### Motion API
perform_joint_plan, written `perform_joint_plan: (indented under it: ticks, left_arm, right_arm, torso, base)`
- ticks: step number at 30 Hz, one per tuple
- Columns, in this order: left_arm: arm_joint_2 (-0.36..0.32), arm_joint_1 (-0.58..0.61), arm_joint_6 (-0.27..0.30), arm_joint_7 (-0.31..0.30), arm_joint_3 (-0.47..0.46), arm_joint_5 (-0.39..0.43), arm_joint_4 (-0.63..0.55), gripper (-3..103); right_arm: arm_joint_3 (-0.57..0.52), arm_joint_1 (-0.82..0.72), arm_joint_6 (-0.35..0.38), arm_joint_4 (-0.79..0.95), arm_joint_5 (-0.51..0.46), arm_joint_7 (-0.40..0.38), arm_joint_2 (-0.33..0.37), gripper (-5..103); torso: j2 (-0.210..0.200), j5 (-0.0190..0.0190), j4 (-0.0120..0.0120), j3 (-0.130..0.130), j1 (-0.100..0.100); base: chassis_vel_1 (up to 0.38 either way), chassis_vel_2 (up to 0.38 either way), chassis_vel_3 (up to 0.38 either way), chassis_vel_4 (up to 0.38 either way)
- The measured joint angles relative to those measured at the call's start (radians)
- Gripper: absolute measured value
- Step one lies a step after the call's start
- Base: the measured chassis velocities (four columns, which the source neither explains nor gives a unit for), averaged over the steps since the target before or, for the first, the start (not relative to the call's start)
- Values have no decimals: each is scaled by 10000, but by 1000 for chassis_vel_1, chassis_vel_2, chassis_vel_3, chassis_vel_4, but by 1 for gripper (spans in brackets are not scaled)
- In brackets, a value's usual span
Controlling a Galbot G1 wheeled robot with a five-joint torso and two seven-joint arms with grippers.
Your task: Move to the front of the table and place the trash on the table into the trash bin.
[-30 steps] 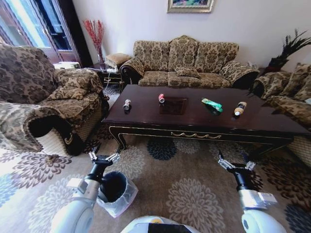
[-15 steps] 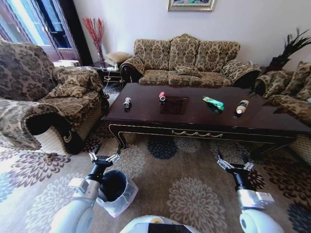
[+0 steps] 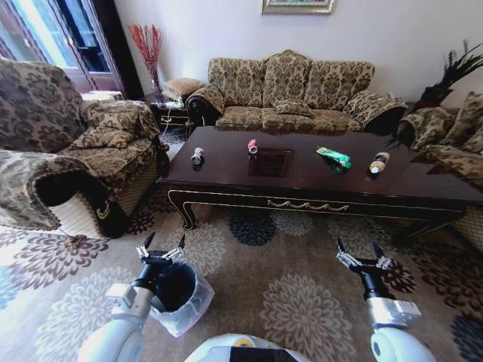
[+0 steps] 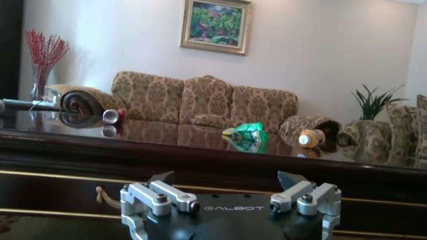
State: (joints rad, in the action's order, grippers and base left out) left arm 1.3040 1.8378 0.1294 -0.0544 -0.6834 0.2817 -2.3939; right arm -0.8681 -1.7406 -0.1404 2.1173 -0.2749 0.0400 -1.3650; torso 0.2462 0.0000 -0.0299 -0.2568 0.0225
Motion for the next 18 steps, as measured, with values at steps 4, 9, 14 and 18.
perform_joint_plan:
  ticks: [4, 9, 14, 18]
  left_arm:
    - [-5, -3, 2, 3, -4, -29, -19, 100]
    - [33, 22, 3, 23, -8, -67, -94, 100]
    - [71, 31, -7, 44, -23, -83, -128, 100]
    - [99, 25, -26, 46, -34, -84, -139, 100]
  right_arm:
    - [12, -63, -10, 72, 27, -21, -40, 100]
    - [61, -112, -31, 103, 57, -20, -81, 100]
    - [106, -69, 8, 159, 109, -13, -74, 100]
    - [131, 66, -22, 136, 88, 22, -82, 100]
  torso:
    - [-184, -1, -1, 119, -60]
    - [-386, -1, -1, 256, -125]
    - [-589, -5, -2, 403, -184]
    - [-728, 2, 0, 509, -219]
  base:
    - [14, -14, -7, 8]
    - [97, -108, -116, 95]
    - [201, -201, -228, 220]
    - [246, -263, -269, 246]
